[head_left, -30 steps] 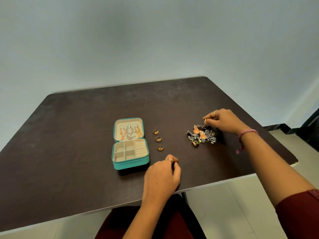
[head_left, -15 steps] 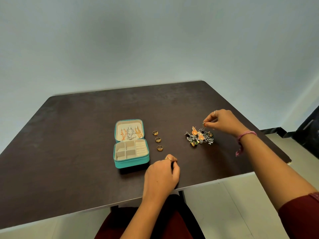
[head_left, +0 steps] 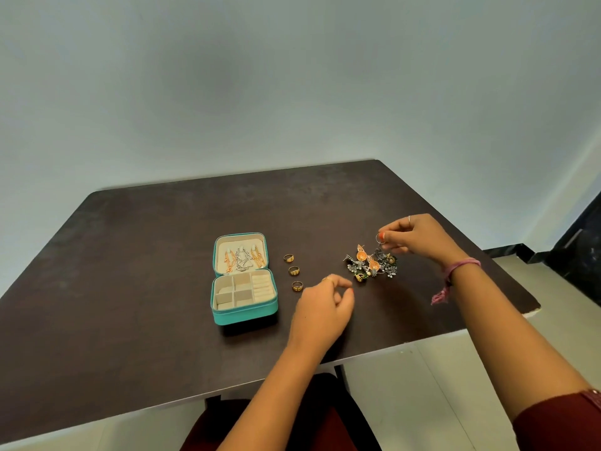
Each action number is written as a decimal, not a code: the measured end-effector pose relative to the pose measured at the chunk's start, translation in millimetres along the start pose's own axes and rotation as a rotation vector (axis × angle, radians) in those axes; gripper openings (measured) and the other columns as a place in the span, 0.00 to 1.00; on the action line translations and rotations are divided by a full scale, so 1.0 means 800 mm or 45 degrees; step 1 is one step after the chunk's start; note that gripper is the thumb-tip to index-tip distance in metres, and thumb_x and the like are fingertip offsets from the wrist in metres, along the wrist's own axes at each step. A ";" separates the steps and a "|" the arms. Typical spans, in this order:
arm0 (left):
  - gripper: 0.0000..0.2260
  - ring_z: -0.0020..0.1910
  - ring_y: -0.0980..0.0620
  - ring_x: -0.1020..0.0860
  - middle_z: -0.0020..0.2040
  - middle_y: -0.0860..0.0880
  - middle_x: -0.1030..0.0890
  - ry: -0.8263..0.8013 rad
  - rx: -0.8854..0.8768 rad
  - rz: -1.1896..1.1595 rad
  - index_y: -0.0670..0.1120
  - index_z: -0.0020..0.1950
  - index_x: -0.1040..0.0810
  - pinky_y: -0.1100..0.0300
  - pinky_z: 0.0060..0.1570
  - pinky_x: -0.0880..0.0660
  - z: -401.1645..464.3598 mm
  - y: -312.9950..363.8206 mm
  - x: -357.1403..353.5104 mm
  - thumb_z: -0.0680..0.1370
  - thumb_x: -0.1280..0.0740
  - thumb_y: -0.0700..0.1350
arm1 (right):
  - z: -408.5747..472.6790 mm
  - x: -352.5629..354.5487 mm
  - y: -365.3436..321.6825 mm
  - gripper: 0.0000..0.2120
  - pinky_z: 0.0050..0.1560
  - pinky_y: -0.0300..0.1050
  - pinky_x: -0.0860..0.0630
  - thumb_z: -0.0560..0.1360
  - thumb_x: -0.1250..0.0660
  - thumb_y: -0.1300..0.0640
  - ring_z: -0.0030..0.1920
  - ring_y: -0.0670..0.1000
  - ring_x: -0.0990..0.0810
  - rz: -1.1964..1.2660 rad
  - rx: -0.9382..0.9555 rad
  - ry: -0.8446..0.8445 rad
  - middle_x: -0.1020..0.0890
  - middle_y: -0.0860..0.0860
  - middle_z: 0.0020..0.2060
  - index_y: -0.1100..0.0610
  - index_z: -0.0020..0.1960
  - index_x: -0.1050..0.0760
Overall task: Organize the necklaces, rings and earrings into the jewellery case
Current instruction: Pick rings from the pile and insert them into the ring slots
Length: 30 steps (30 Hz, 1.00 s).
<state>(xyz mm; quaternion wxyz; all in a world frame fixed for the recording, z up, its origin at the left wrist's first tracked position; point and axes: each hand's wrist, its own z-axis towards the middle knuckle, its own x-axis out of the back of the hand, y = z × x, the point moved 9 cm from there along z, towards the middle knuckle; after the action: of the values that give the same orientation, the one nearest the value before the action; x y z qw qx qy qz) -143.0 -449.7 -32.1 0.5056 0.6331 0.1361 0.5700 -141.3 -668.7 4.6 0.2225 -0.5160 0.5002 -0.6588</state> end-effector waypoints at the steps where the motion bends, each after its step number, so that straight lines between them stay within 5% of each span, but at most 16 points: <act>1: 0.06 0.30 0.57 0.29 0.27 0.54 0.29 0.017 -0.026 -0.020 0.51 0.51 0.21 0.57 0.40 0.28 0.009 0.008 -0.002 0.77 0.36 0.47 | -0.002 0.000 -0.001 0.04 0.35 0.35 0.21 0.73 0.29 0.63 0.41 0.51 0.15 0.032 -0.003 0.007 0.15 0.58 0.40 0.62 0.46 0.18; 5: 0.07 0.34 0.56 0.26 0.29 0.54 0.26 0.048 -0.042 -0.071 0.50 0.53 0.20 0.56 0.42 0.26 0.051 0.028 -0.020 0.77 0.35 0.48 | -0.013 0.005 -0.006 0.03 0.37 0.36 0.20 0.73 0.30 0.64 0.40 0.49 0.16 0.139 0.006 0.065 0.15 0.56 0.41 0.61 0.47 0.18; 9: 0.10 0.47 0.54 0.23 0.46 0.50 0.21 0.069 -0.042 -0.065 0.49 0.55 0.20 0.55 0.51 0.26 0.084 0.033 -0.034 0.77 0.34 0.50 | -0.020 0.009 -0.009 0.03 0.38 0.36 0.21 0.74 0.30 0.62 0.40 0.47 0.16 0.150 0.029 0.100 0.15 0.54 0.41 0.58 0.45 0.18; 13: 0.12 0.50 0.56 0.23 0.51 0.51 0.20 0.040 -0.048 -0.038 0.50 0.56 0.20 0.59 0.51 0.26 0.101 0.037 -0.046 0.76 0.33 0.53 | -0.024 0.009 -0.014 0.03 0.43 0.41 0.19 0.73 0.29 0.62 0.42 0.49 0.15 0.187 0.047 0.118 0.15 0.53 0.41 0.58 0.45 0.17; 23: 0.05 0.45 0.57 0.21 0.45 0.55 0.18 0.087 -0.016 -0.104 0.51 0.46 0.18 0.56 0.48 0.23 0.109 0.045 -0.051 0.74 0.33 0.48 | -0.024 0.010 0.008 0.03 0.44 0.41 0.18 0.73 0.30 0.62 0.41 0.50 0.15 0.320 -0.039 0.178 0.15 0.55 0.40 0.59 0.46 0.18; 30: 0.03 0.43 0.58 0.23 0.45 0.55 0.20 0.036 -0.017 -0.123 0.51 0.44 0.21 0.62 0.43 0.28 0.119 0.052 -0.050 0.75 0.34 0.46 | -0.021 0.008 0.027 0.04 0.36 0.35 0.21 0.75 0.31 0.63 0.35 0.43 0.19 0.466 -0.094 0.258 0.16 0.53 0.38 0.60 0.47 0.18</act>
<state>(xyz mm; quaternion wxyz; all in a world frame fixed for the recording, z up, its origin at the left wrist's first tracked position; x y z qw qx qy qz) -90.5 -544.5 -7.3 0.5350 0.6142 0.1698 0.5547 -163.1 -675.0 -10.9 0.2678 -0.3557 0.6291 -0.6372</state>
